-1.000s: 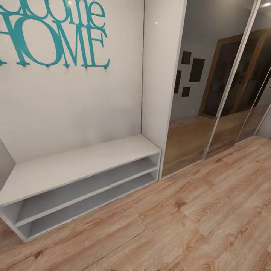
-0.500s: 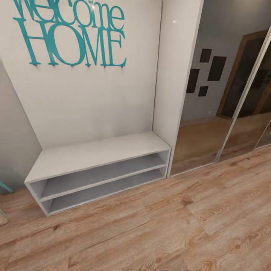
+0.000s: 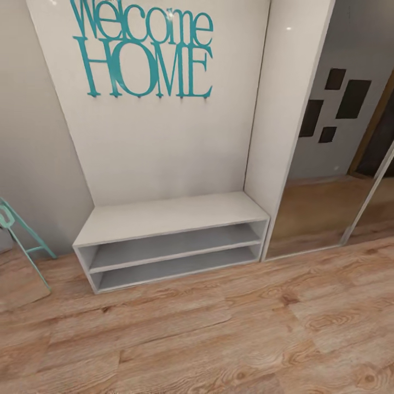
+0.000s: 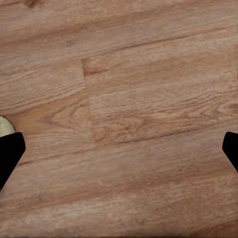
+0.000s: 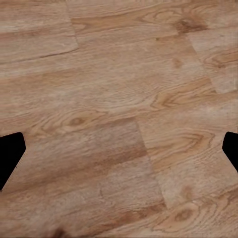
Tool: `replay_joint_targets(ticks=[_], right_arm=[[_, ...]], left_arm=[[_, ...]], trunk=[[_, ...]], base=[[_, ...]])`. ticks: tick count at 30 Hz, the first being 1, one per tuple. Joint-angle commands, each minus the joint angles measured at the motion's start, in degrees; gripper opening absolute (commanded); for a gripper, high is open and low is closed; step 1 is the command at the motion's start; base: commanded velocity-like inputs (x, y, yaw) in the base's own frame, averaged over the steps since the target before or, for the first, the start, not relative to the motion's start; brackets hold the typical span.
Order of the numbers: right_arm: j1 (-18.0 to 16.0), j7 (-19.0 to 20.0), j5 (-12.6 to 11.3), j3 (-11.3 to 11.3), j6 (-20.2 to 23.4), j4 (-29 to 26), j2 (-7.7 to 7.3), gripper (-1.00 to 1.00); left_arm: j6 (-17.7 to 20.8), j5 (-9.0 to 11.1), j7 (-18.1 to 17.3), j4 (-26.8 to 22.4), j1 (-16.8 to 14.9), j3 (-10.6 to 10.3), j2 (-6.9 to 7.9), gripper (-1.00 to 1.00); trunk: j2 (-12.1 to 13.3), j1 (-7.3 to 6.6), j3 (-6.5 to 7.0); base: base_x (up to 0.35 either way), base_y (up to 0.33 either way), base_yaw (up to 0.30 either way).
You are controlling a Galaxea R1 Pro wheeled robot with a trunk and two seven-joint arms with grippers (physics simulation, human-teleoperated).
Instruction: Pick up the two gym shoes and the two sandals from the corridor floor and place them onto the hallstand (shoe rack) in the corridor, making sure they are on the rack and not on the floor. Arrange them so the two gym shoes are next to each other and the two sandals are next to each other.
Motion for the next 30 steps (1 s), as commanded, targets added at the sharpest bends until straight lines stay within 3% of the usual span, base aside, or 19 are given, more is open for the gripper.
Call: replay_joint_targets(ticks=[1,16,30], right_arm=[[-0.01,-0.02,0.15,-0.09,-0.17,0.02,0.01,1.00],[-0.01,-0.01,0.15,-0.09,-0.17,0.02,0.01,1.00],[-0.01,-0.01,0.15,-0.09,-0.17,0.02,0.01,1.00]], left_arm=[[-0.19,0.19,-0.08,0.06,-0.05,0.04,-0.01,1.00],[-0.16,0.19,-0.08,0.06,-0.05,0.04,-0.01,1.00],[-0.12,0.27,0.00,0.06,-0.05,0.12,0.01,1.00]], trunk=[[-0.02,-0.01,-0.04],[-0.02,-0.01,0.38],[-5.64,3.07,-1.63]], base=[[-0.012,-0.004,0.279],[-0.003,-0.001,0.279],[0.000,0.000,0.276]])
